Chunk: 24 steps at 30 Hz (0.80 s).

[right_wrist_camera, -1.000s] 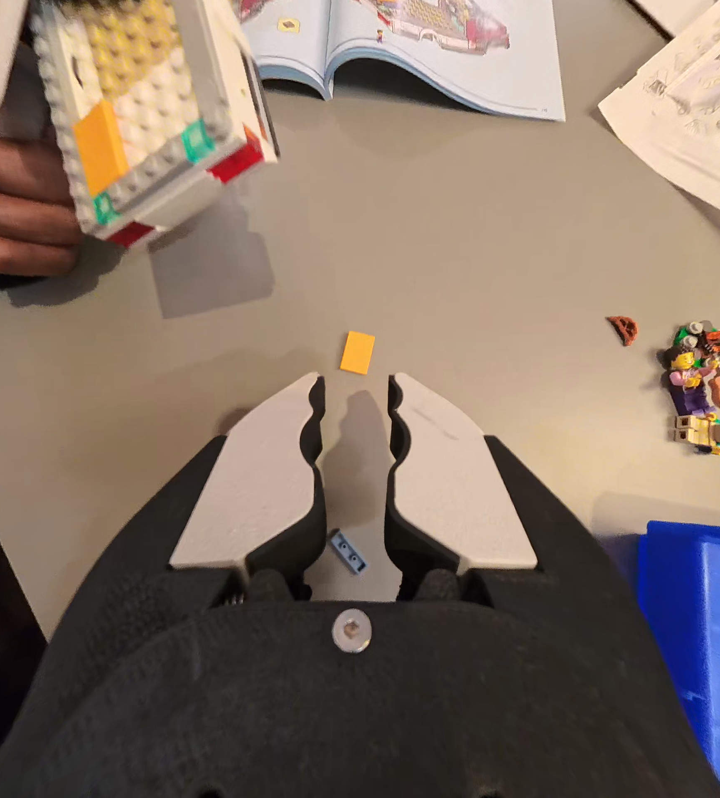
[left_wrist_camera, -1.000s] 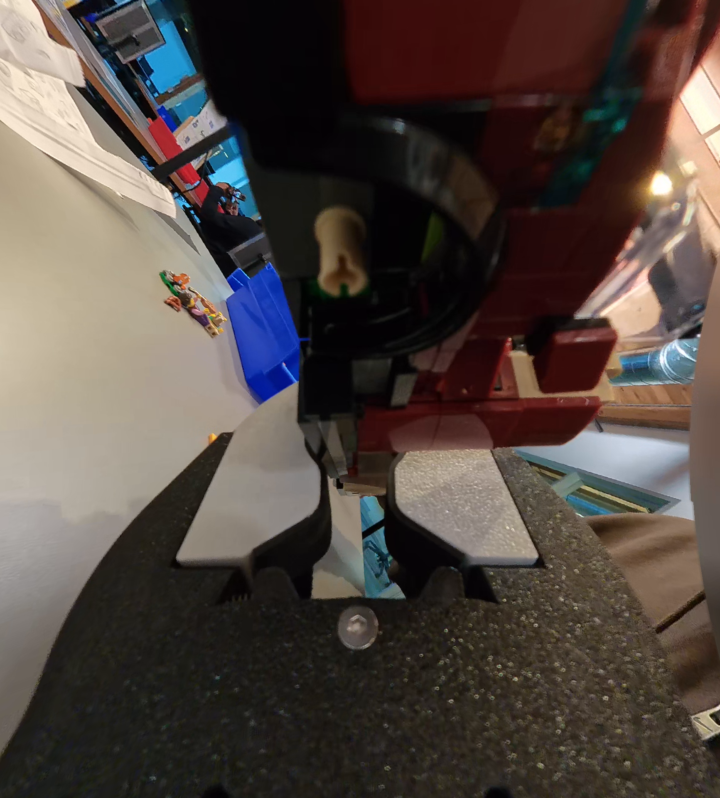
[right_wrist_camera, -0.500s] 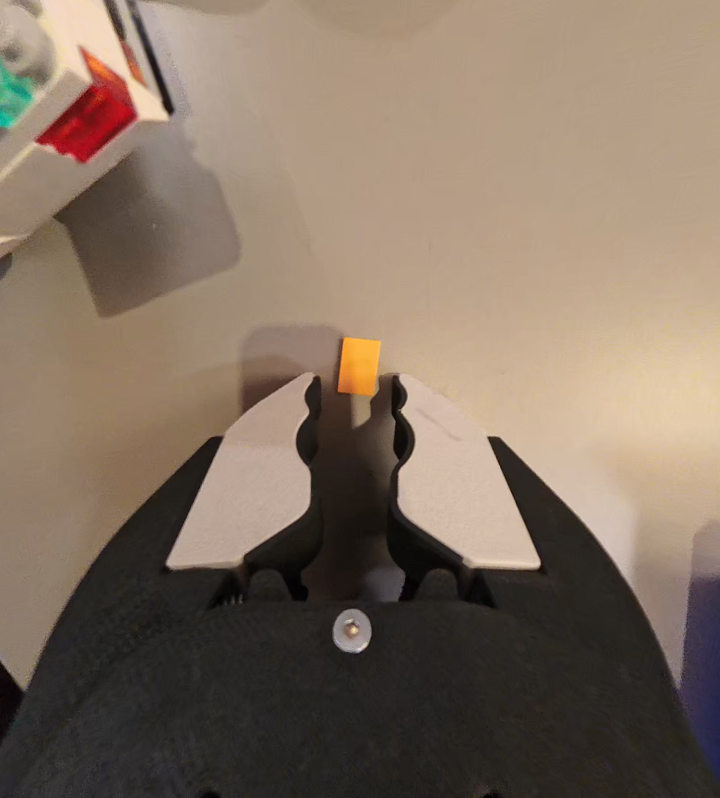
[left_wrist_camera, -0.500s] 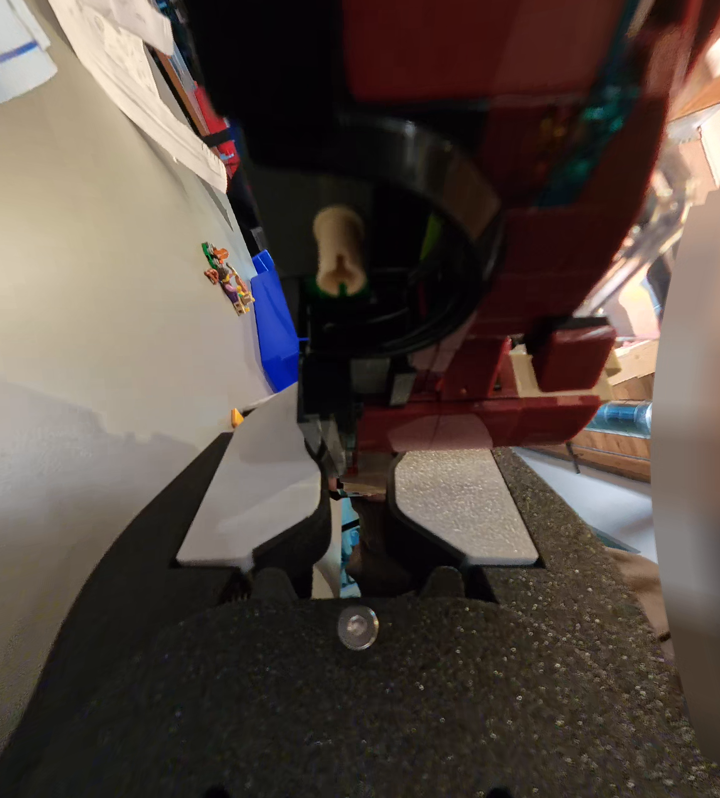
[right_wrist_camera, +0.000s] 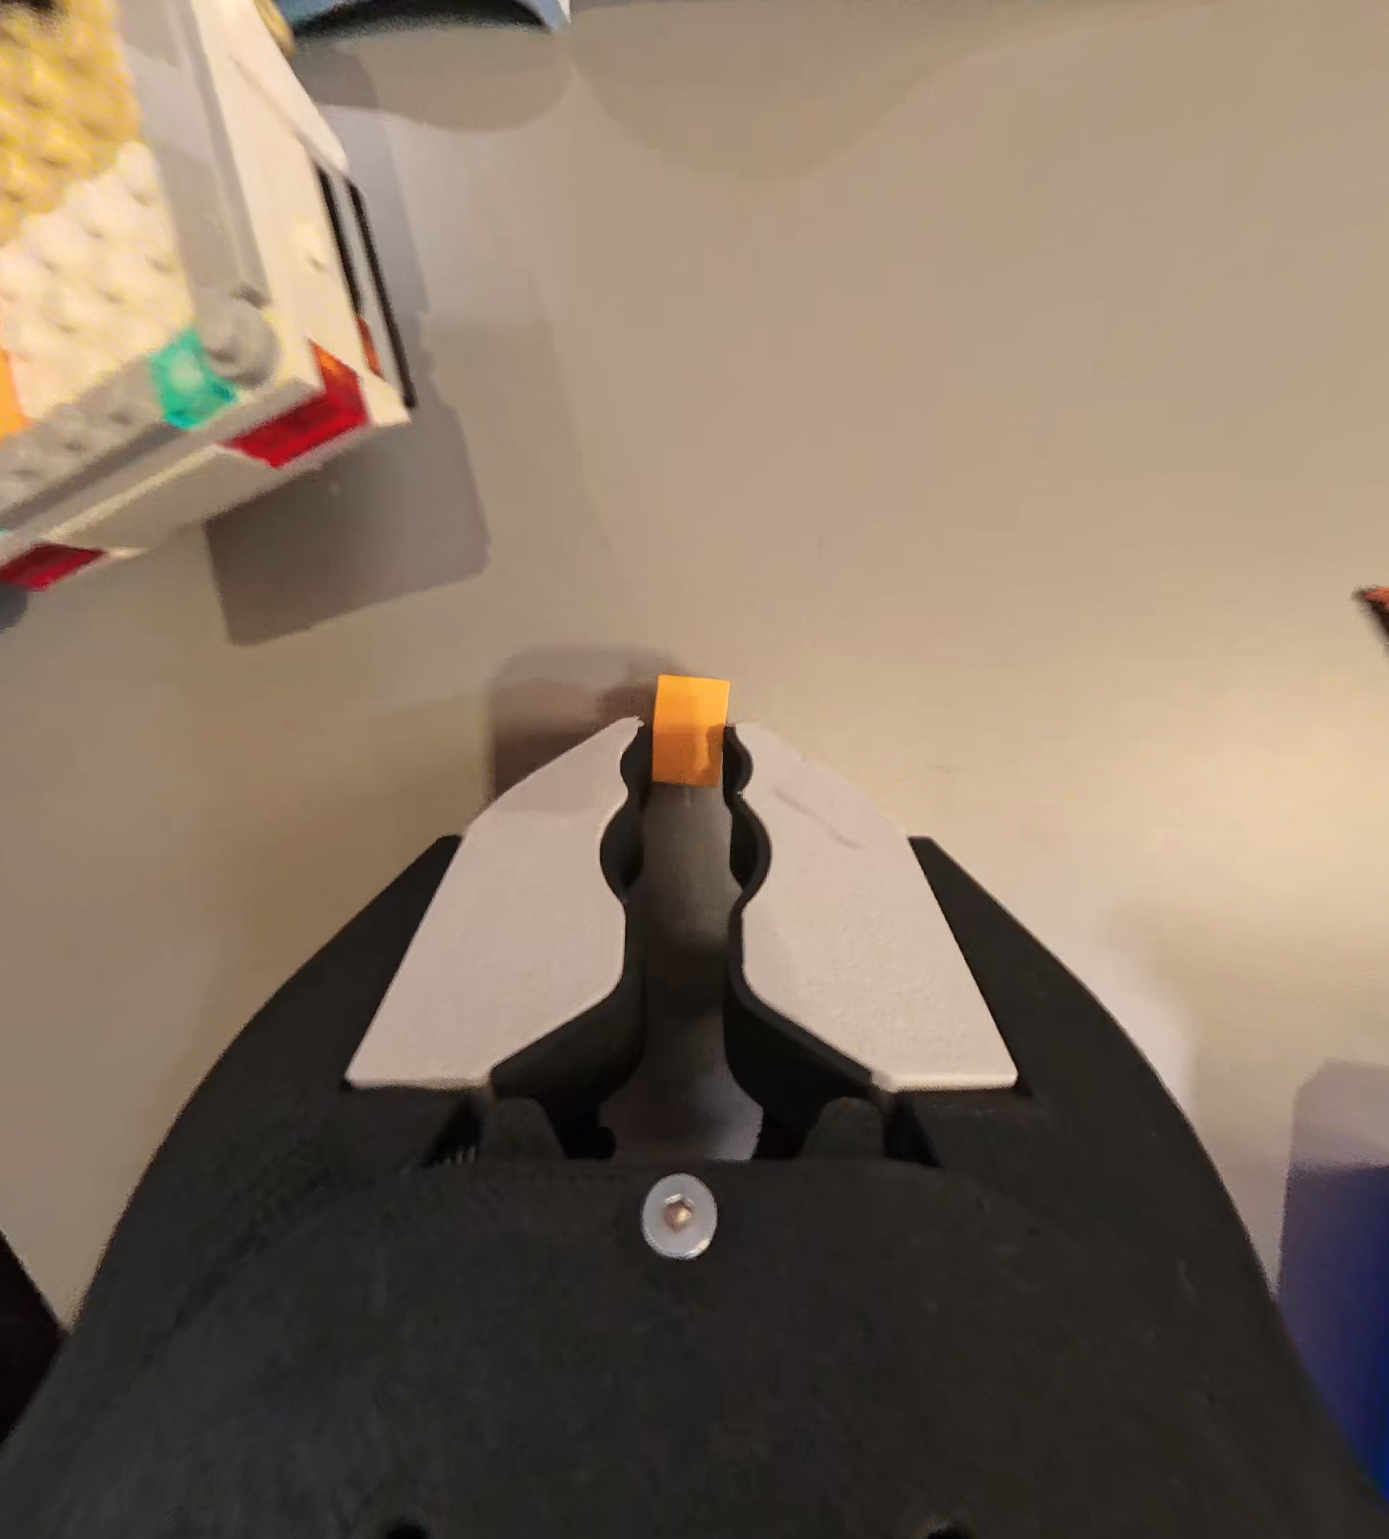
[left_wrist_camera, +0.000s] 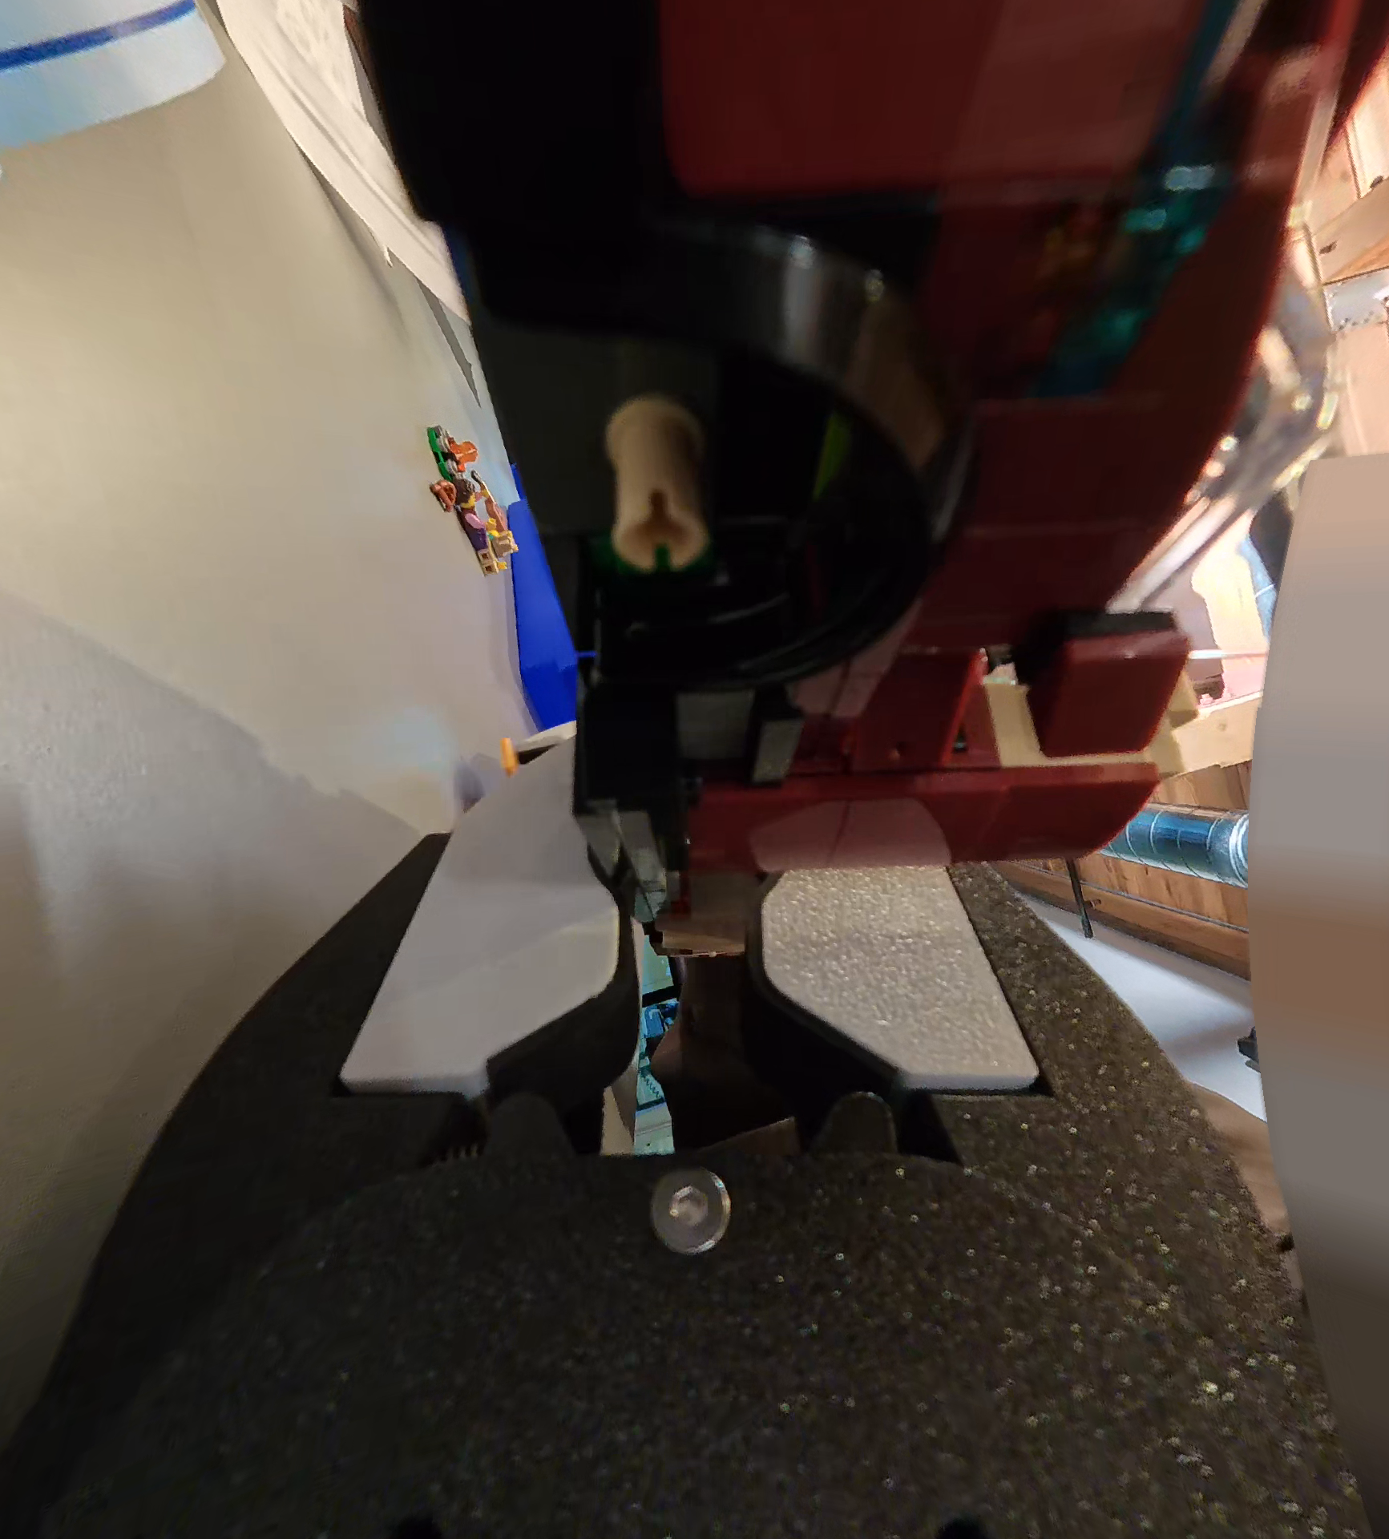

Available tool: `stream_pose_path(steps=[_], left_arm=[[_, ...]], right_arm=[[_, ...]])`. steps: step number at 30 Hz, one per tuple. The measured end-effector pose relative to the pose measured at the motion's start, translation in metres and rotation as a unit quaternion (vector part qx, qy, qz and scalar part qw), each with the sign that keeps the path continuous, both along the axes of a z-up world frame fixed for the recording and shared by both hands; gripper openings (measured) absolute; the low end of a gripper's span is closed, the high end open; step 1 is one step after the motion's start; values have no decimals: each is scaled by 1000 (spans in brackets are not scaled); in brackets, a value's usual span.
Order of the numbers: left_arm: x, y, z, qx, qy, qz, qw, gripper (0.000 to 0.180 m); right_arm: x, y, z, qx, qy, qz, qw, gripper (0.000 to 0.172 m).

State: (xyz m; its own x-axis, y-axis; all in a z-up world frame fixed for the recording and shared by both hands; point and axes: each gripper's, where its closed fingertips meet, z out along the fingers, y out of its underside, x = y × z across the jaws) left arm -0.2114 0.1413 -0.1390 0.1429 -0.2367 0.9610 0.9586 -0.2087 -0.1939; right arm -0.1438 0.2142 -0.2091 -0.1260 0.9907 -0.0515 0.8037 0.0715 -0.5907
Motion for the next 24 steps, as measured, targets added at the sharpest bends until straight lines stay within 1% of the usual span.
stream_pose_path(steps=[3, 7, 10, 13, 18, 24], left_arm=[[-2, 1, -1, -3, 0, 6, 1000, 24], [-4, 1, -3, -11, -1, 15, 1000, 24], [-4, 1, -4, -13, 3, 17, 1000, 24], [-4, 1, -4, -16, 6, 19, 1000, 24], [-4, 1, -4, -16, 8, 21, 1000, 24], [-3, 1, -4, -17, 9, 20, 1000, 24]], right_arm=[[-4, -8, 27, -16, 38, 13, 999, 16], [-11, -38, 70, -42, 85, 63, 993, 16], [-19, -62, 84, -40, 100, 100, 989, 16], [-27, -77, 86, -41, 104, 117, 987, 16], [-34, -74, 75, -13, 89, 107, 990, 16], [-35, -76, 75, -7, 95, 110, 989, 19]])
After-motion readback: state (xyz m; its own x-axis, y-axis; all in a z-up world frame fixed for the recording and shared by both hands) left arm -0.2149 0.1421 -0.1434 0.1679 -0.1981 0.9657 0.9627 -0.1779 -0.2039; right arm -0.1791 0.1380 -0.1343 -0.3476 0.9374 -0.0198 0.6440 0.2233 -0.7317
